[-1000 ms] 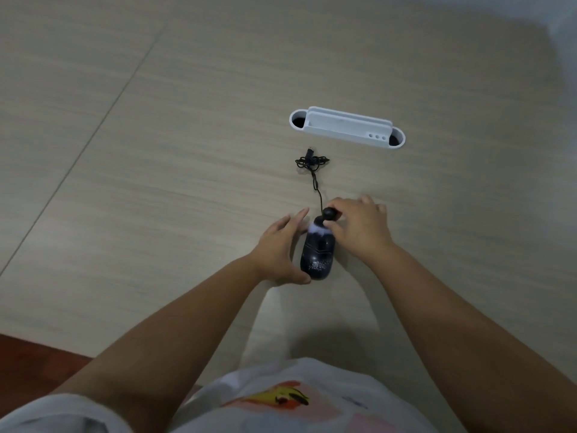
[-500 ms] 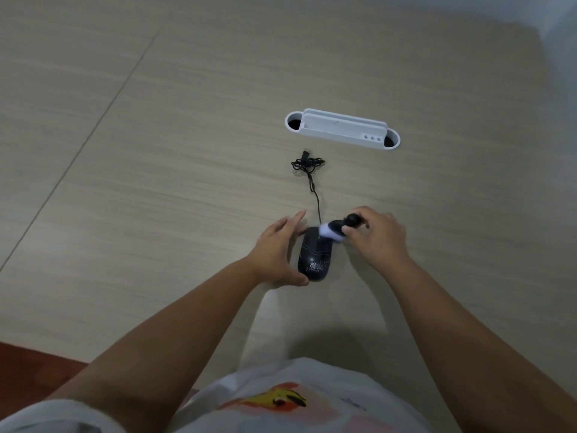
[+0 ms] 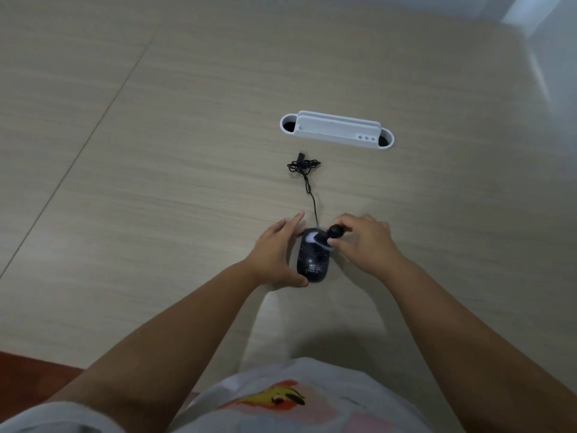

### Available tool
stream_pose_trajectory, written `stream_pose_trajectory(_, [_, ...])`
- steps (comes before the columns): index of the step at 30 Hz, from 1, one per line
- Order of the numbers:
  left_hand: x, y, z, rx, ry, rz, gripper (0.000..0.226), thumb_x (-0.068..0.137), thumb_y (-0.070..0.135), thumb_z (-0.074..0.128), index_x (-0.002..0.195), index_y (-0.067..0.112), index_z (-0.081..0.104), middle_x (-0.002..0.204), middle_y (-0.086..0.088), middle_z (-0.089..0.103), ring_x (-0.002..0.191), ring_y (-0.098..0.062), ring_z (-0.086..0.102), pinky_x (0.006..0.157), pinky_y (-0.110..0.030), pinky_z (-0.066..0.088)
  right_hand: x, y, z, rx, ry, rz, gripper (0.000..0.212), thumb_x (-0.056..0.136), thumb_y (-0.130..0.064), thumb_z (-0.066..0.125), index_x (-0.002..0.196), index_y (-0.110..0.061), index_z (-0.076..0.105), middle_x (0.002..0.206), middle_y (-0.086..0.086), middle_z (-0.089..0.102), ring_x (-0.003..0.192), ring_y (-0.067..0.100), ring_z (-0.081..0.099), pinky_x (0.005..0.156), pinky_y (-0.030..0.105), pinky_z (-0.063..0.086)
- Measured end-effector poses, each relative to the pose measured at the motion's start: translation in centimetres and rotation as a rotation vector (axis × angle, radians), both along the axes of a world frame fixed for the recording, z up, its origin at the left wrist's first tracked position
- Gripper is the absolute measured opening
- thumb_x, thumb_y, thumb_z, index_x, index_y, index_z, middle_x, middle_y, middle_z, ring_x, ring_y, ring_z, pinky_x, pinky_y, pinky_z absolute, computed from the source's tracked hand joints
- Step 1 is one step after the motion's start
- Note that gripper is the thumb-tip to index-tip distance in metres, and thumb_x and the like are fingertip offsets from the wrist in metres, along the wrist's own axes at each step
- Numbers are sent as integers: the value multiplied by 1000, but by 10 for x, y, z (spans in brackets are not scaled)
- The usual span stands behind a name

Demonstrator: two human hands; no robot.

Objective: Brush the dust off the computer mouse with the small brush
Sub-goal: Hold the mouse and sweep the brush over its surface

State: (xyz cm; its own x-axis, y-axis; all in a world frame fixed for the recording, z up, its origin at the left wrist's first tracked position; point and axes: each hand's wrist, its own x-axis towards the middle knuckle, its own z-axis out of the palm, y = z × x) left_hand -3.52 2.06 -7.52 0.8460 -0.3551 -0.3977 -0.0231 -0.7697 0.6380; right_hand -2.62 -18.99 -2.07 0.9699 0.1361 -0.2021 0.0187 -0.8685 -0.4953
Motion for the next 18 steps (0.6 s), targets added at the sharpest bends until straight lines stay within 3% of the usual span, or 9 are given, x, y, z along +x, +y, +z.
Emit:
stream_pose_trajectory(3, [-2, 1, -1, -4, -10, -1, 142, 52, 47, 92, 158, 41, -3, 164, 4, 27, 154, -19, 9, 121, -41, 16, -4, 0, 6, 42, 99, 109, 17, 79, -37, 69, 95, -36, 64, 95, -13, 68, 103, 16, 53, 89, 37, 28])
stream_pose_trajectory(8, [-3, 1, -1, -14, -22, -6, 141, 52, 46, 92, 158, 40, -1, 164, 4, 28, 154, -20, 9, 120, -38, 17, -16, -1, 5, -15, -111, 39, 15, 82, -37, 65, 97, -38, 63, 90, -21, 60, 98, 12, 48, 81, 31, 18])
stream_pose_trajectory(13, [-4, 0, -1, 4, -63, -37, 138, 57, 44, 92, 160, 32, 2, 163, 5, 30, 154, -21, 11, 116, -30, 10, -45, 3, 2, -41, -148, 179, 11, 83, -38, 64, 94, -38, 65, 88, -18, 65, 97, 14, 48, 79, 31, 19])
stream_pose_trajectory(18, [-6, 1, -5, 1, -106, -82, 139, 56, 54, 90, 160, 28, 2, 161, 11, 34, 153, -18, 13, 114, -22, 1, -72, -4, -2, 8, -128, 235, 20, 76, -43, 59, 94, -38, 68, 89, -15, 69, 98, 18, 55, 78, 34, 21])
